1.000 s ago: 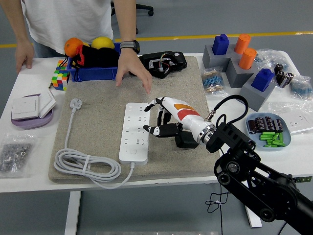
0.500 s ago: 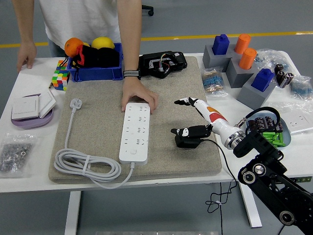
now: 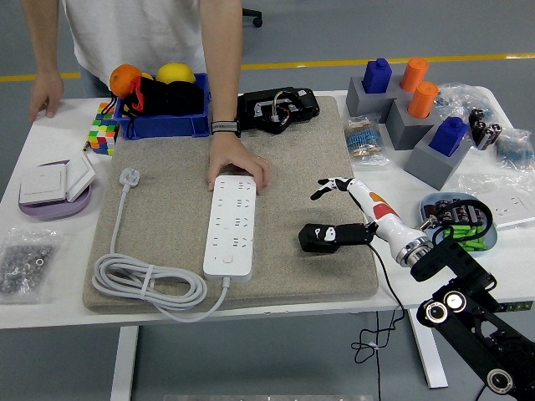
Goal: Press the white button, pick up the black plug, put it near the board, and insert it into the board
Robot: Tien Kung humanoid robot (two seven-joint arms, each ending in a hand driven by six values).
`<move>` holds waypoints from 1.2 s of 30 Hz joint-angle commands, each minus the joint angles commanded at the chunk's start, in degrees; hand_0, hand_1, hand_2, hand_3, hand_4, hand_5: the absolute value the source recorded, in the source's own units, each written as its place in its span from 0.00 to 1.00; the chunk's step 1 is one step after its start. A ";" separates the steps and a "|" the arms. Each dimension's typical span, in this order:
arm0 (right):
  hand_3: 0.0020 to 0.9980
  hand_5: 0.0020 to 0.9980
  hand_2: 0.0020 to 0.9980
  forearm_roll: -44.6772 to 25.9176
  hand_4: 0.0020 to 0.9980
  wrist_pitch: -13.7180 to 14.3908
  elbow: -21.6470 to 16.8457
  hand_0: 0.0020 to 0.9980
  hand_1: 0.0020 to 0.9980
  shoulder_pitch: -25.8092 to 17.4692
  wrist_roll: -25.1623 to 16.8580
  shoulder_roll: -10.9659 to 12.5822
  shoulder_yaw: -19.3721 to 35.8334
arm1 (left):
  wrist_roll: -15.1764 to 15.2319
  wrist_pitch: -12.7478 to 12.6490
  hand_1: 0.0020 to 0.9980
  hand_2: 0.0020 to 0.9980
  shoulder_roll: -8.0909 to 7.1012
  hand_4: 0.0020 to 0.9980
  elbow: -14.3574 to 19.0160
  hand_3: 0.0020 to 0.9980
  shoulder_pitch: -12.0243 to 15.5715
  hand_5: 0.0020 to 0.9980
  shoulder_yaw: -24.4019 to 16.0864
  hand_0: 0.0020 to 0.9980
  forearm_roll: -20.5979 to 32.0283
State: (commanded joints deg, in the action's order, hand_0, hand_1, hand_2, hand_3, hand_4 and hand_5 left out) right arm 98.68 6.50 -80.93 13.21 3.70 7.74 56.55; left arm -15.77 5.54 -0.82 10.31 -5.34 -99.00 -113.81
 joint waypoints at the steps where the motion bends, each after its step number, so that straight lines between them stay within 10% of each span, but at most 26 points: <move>1: 0.49 0.20 0.81 -0.10 0.96 0.03 0.16 0.88 0.83 -0.01 -0.04 -0.02 -0.08 | 0.00 0.00 0.63 0.64 0.01 0.54 0.00 0.69 0.02 0.39 -0.01 0.63 -0.01; 36: 0.47 0.15 0.71 -0.79 0.91 -0.04 6.76 0.75 0.71 0.09 -1.29 -0.38 -2.23 | 0.20 -0.36 0.63 0.64 0.34 0.55 0.00 0.69 -0.18 0.39 -0.33 0.63 1.11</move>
State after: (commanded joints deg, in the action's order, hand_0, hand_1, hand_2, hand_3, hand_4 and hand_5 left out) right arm 97.89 6.46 -74.18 13.30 2.41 7.36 54.33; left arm -15.56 5.17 -0.48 10.31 -5.53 -99.33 -112.70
